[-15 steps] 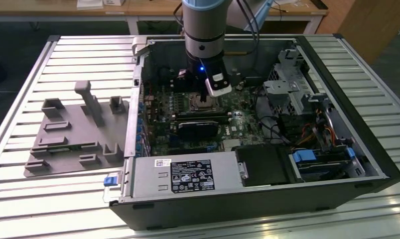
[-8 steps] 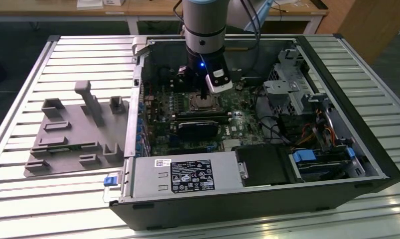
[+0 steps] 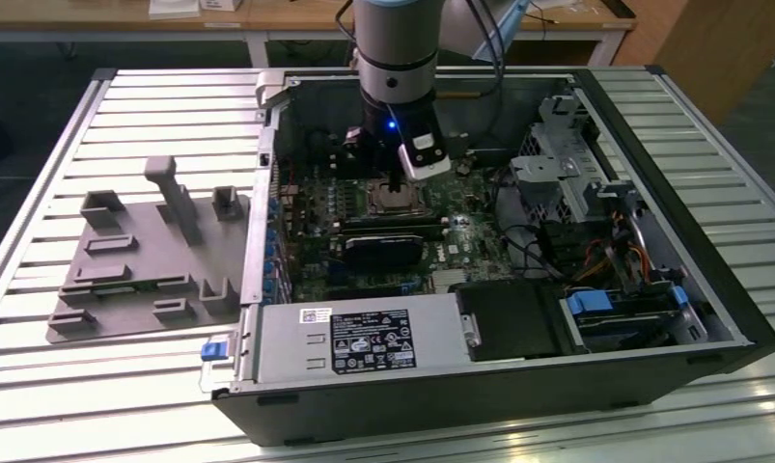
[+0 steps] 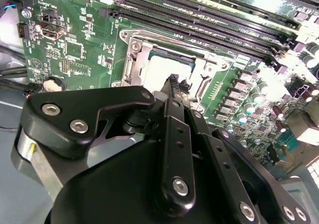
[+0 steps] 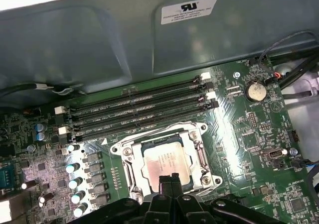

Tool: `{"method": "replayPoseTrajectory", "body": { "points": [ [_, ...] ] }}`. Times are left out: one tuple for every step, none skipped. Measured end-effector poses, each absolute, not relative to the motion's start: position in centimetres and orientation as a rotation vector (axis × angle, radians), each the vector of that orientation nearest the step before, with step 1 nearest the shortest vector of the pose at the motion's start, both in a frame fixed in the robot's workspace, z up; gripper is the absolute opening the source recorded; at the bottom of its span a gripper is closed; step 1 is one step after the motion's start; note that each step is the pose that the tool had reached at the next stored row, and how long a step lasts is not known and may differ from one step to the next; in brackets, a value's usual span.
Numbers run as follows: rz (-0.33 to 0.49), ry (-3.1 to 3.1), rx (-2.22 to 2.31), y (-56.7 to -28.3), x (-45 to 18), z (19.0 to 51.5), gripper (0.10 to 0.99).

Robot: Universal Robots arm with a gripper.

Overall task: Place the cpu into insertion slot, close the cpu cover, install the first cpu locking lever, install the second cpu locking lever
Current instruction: 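Install the second cpu locking lever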

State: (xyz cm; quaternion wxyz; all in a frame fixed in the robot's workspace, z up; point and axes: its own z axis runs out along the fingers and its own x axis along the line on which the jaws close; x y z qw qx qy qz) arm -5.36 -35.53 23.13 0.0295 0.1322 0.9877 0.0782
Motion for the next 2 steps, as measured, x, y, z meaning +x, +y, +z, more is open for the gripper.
{"method": "replayPoseTrajectory", "body": {
  "points": [
    [0.241,3.046,0.408,-35.53,-5.36,23.14,0.102],
    [0.241,3.046,0.408,-35.53,-5.36,23.14,0.102]
  ]
}}
